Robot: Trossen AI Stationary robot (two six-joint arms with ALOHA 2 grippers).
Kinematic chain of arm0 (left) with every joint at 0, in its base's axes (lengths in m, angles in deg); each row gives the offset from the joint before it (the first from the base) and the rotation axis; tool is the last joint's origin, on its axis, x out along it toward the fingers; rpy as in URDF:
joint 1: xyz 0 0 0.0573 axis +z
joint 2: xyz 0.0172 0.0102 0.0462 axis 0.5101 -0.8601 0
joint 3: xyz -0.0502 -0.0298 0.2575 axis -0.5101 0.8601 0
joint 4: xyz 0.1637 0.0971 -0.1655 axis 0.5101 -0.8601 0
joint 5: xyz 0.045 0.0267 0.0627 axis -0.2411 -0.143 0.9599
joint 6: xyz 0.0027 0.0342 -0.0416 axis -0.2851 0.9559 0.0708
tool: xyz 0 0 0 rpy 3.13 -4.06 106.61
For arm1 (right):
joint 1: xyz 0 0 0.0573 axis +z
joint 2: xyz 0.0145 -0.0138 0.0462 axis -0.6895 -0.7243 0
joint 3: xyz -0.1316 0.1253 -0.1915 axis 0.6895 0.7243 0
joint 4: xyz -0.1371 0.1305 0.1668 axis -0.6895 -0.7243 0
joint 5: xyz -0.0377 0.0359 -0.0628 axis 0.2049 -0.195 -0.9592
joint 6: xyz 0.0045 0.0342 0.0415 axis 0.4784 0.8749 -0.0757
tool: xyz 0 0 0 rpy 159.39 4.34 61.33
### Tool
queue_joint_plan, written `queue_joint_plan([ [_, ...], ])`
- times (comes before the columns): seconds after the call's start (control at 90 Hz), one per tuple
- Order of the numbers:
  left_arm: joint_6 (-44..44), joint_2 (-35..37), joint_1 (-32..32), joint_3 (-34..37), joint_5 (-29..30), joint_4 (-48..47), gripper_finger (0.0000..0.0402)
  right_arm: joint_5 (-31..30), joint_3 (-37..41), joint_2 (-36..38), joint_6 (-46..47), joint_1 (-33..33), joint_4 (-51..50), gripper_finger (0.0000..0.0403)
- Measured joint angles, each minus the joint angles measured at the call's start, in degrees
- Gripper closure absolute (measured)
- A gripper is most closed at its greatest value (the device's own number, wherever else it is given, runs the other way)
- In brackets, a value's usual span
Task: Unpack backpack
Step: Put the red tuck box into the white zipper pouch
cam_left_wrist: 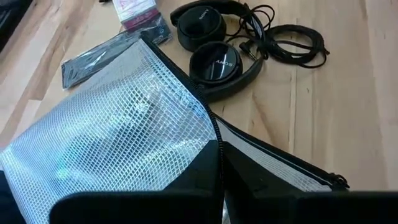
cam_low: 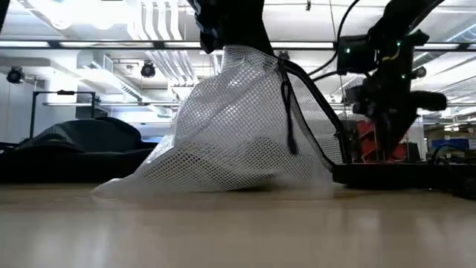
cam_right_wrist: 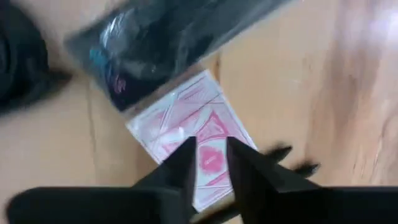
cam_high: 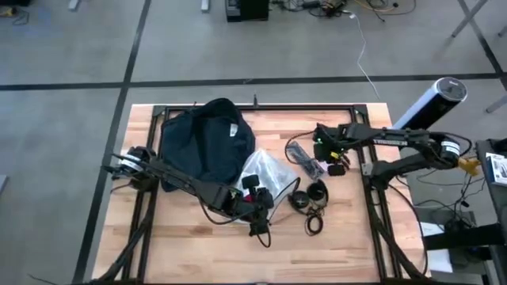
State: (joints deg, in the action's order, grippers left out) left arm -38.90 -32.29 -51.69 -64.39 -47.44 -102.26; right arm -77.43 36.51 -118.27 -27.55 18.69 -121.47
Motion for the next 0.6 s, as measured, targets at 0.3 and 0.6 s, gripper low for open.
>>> queue_joint_plan([
  [0.3,-1.2,0.0,0.0,0.0,0.0,-0.1,0.0402,-7.6,0.0,-5.7,-10.3,0.0,0.9,0.0166],
  [0.6,-2.6,0.0,0.1,0.0,0.0,0.2,0.0402,-7.6,0.0,-8.7,-10.6,0.4,-2.4,0.0122],
])
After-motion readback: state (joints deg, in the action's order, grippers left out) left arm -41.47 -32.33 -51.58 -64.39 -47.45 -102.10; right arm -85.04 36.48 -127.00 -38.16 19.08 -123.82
